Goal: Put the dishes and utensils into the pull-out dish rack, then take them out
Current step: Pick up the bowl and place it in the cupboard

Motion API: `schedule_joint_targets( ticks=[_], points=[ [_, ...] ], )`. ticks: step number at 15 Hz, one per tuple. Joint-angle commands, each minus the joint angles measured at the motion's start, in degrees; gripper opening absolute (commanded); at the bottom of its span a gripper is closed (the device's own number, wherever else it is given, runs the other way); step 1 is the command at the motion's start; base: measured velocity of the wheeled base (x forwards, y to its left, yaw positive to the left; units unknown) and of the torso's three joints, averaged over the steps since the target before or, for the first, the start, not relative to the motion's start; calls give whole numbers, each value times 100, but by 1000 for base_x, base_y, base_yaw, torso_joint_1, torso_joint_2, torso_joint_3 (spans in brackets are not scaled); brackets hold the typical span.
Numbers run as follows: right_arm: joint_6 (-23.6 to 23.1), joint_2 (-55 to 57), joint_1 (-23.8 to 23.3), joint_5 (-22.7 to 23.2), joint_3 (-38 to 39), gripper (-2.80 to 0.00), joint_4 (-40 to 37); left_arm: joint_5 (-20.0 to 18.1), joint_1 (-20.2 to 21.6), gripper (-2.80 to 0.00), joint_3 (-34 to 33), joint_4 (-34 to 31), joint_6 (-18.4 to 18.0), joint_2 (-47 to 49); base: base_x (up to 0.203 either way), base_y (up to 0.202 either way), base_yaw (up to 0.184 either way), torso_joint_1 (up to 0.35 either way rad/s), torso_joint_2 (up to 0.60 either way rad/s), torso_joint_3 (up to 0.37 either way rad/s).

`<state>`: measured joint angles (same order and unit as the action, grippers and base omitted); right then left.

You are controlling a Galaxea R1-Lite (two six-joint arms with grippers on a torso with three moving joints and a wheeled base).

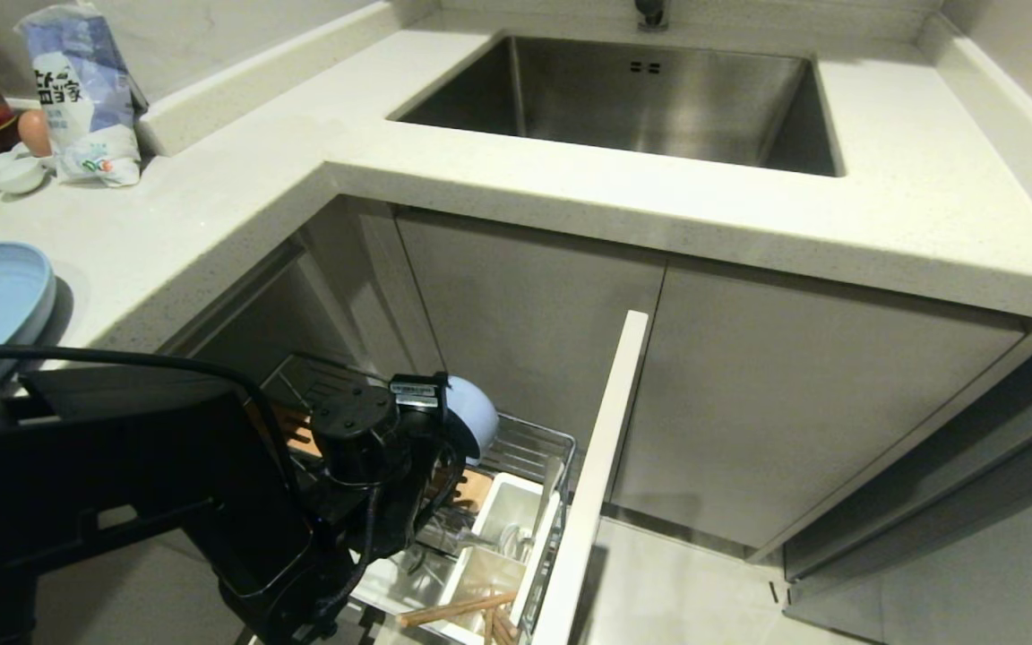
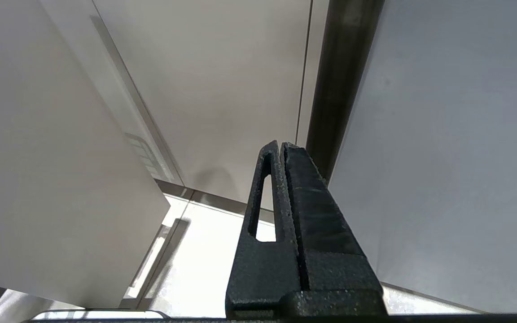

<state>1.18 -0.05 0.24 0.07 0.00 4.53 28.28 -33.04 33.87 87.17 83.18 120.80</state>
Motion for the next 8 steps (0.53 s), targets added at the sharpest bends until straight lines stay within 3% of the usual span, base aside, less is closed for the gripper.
schedule_joint_targets(
  ticks=[1, 3, 4, 8],
  points=[
    [-1, -4, 2, 1, 149, -280, 4, 19, -4, -280, -3, 49, 45, 67, 0, 0, 0, 0, 0, 0],
    [-2, -4, 2, 1, 149, -280, 4, 16, -1, -280, -3, 49, 32, 58, 0, 0, 0, 0, 0, 0],
    [-3, -4, 3, 1, 149, -280, 4, -4, -1, 0, -3, 49, 15, 41, 0, 0, 0, 0, 0, 0],
    [1, -4, 2, 1, 149, -280, 7, 34, 6, 0, -13, 43, -47, -154, 0, 0, 0, 0, 0, 0]
  ],
)
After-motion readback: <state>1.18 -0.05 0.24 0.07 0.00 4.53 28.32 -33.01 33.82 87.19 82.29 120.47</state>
